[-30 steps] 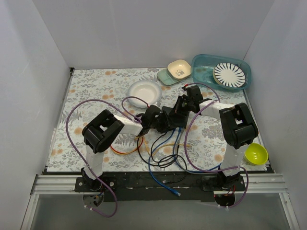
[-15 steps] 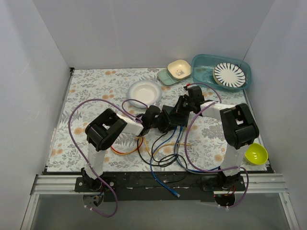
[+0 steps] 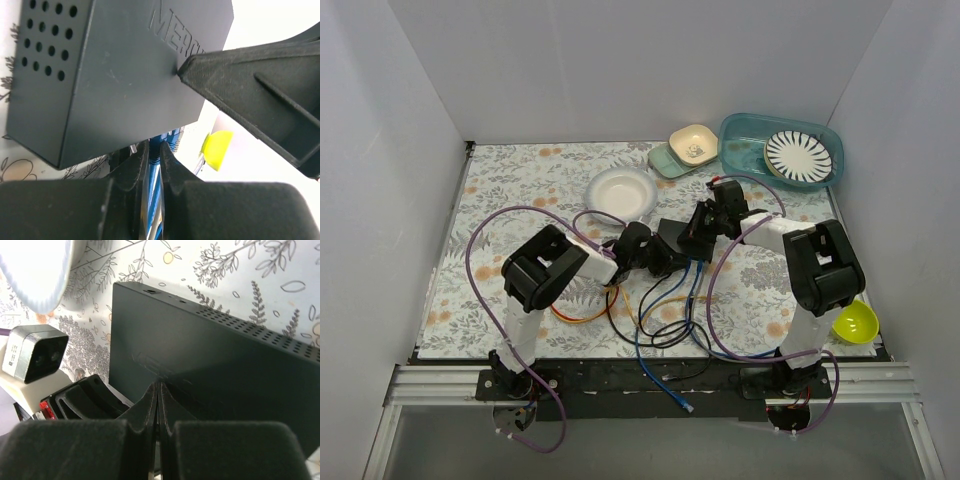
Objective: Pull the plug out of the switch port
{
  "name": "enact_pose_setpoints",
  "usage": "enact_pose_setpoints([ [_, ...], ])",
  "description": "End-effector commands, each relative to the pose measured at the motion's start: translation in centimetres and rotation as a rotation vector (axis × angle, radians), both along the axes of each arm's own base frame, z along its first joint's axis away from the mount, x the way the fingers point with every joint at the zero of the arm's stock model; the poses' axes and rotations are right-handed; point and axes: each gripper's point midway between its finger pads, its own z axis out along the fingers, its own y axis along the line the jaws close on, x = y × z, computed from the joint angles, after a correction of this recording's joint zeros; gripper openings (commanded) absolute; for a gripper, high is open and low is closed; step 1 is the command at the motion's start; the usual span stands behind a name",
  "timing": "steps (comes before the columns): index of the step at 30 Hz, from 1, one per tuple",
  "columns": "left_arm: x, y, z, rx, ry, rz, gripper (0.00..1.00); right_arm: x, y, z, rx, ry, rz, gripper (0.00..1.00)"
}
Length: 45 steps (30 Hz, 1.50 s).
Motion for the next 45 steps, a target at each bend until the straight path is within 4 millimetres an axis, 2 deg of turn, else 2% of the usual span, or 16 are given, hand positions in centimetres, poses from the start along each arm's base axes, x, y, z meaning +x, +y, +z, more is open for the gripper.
enact_pose_setpoints([
  [1,0.6,4.1,-4.9,0.176,0.045,0.085,0.0,-2.2,-2.3,-2.0,-0.129,0.107,-0.029,0.06],
  [5,-0.6,4.3,-4.1,0.169,0.016,0.02,0.0,-1.7,-2.4,-0.6,-0.123,0.075,-0.043,0.06],
  [6,-1.3,4.7,-4.5,0.176,0.024,0.004,0.0,-1.7,-2.4,-0.4,-0.123,0.072,-0.042,0.06],
  [7,-1.5,4.7,-3.9,0.166,0.01,-0.009,0.0,-1.7,-2.5,0.1,-0.119,0.063,-0.044,0.06],
  [13,-4.4,6.5,-4.3,0.165,0.034,-0.056,0.0,-2.2,-3.0,0.4,-0.134,0.054,-0.052,0.06],
  [16,-4.8,6.6,-4.6,0.166,0.051,-0.072,0.0,-2.4,-2.8,0.3,-0.126,0.059,-0.045,0.06],
  [18,-4.4,6.1,-4.2,0.15,0.044,-0.085,0.09,-2.7,-2.8,0.1,-0.123,0.066,-0.044,0.06],
  [19,-4.4,5.6,-3.7,0.128,0.036,-0.103,0.29,-2.8,-2.8,0.1,-0.118,0.066,-0.039,0.06],
  [20,-4.0,5.2,-3.2,0.114,0.024,-0.106,0.35,-2.9,-2.8,-0.1,-0.117,0.07,-0.038,0.06],
  [22,-3.6,5.0,-3.2,0.12,0.028,-0.104,0.45,-3.4,-2.9,-0.6,-0.12,0.083,-0.03,0.06],
  [26,-3.0,4.6,-3.2,0.117,0.027,-0.1,0.47,-4.2,-3.0,-1.6,-0.125,0.112,-0.023,0.06],
  [31,-3.2,4.8,-4.0,0.119,0.034,-0.096,0.41,-4.6,-3.1,-2.6,-0.134,0.133,-0.016,0.06],
  [36,-3.5,5.5,-5.2,0.13,0.067,-0.069,0.22,-4.6,-3.1,-2.7,-0.132,0.135,-0.012,0.06],
  [42,-3.4,6.0,-6.0,0.144,0.099,-0.037,0.1,-5.1,-3.2,-3.0,-0.131,0.144,-0.012,0.06],
  [45,-3.2,6.0,-5.9,0.145,0.09,-0.039,0.0,-5.2,-3.3,-2.3,-0.138,0.113,-0.012,0.06],
])
